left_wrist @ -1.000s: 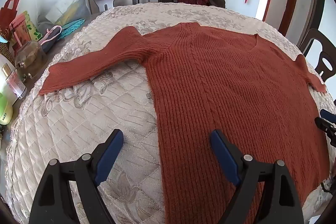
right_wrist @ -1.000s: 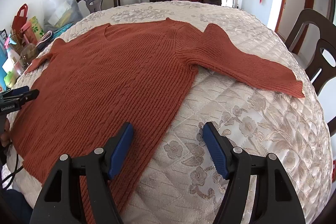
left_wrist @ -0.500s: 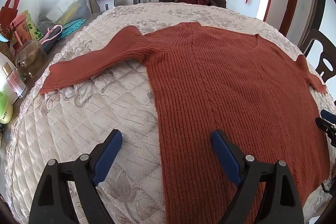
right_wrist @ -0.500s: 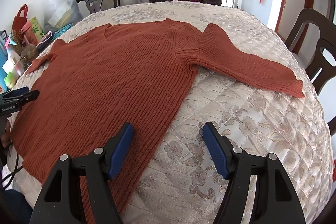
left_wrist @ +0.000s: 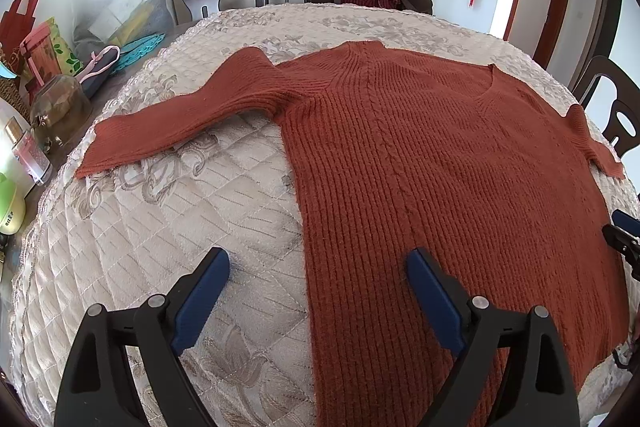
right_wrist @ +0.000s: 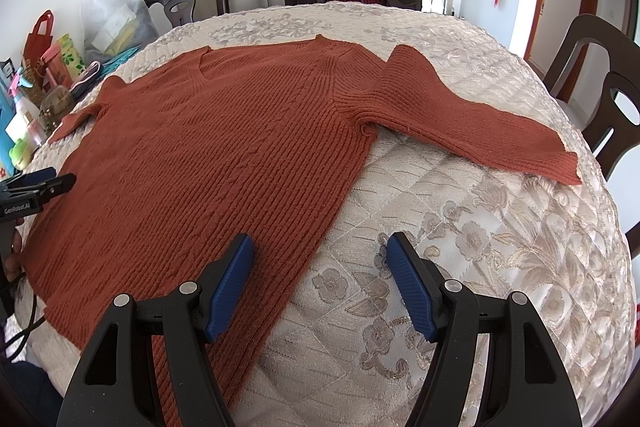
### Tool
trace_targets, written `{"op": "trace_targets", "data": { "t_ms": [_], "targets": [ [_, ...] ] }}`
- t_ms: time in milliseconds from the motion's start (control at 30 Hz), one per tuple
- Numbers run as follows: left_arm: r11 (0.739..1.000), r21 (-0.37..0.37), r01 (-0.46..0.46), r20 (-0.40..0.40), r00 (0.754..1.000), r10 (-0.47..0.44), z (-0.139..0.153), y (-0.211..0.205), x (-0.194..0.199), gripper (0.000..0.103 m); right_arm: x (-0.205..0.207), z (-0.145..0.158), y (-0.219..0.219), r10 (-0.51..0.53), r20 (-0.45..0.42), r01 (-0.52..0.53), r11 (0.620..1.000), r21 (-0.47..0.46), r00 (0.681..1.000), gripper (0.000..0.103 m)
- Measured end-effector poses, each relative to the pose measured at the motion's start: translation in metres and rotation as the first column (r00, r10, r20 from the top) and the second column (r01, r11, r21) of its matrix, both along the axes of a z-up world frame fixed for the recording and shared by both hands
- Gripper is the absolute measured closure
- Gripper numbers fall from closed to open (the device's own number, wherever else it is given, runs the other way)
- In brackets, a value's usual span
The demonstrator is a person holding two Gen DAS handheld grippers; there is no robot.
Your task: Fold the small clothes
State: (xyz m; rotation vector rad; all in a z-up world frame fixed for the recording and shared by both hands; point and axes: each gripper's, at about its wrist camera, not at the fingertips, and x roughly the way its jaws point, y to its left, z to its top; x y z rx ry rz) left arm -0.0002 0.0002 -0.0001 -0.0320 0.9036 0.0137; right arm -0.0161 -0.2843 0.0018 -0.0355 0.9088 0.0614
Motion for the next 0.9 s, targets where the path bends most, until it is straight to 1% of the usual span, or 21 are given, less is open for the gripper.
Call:
{"op": "trace_targets", "data": {
  "t_ms": [900],
  "targets": [
    [1.000, 0.001, 0.000, -0.002, 1.000, 0.000, 0.0000, -0.0003, 0.0002, 0.009, -0.0005, 0.0002, -0.0009, 0.000, 0.001, 0.000, 1.000, 0.005, 1.000, 0.033]
  ]
}}
